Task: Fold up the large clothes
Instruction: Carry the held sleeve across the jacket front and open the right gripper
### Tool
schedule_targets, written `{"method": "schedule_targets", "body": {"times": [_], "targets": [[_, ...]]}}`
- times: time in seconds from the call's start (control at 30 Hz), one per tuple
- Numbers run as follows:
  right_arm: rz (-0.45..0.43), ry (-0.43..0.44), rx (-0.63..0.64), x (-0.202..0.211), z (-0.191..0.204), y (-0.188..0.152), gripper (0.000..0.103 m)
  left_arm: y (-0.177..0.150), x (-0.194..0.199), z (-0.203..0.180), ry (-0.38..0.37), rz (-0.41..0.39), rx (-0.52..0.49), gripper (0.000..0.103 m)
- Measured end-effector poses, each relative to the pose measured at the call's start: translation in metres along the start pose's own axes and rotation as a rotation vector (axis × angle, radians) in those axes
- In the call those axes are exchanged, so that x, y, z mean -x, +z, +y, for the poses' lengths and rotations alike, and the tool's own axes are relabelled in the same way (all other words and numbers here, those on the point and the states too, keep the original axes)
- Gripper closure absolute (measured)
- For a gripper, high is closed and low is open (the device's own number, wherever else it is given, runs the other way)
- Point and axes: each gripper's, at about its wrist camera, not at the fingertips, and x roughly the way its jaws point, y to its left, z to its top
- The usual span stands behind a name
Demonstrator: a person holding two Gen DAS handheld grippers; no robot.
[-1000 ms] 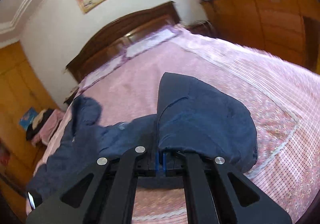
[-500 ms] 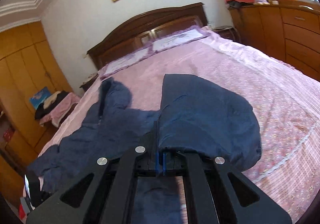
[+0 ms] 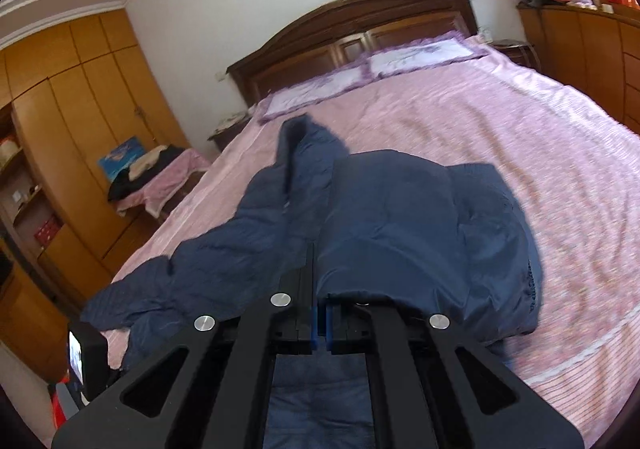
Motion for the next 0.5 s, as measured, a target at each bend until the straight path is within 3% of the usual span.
{"method": "schedule_targets", "body": {"times": [0.5], "targets": [[0.141, 0.070, 0.066, -0.089, 0.096, -0.022, 0.099, -0.005, -0.004, 0.076, 0.044, -0.010, 0.083, 0.003]]}}
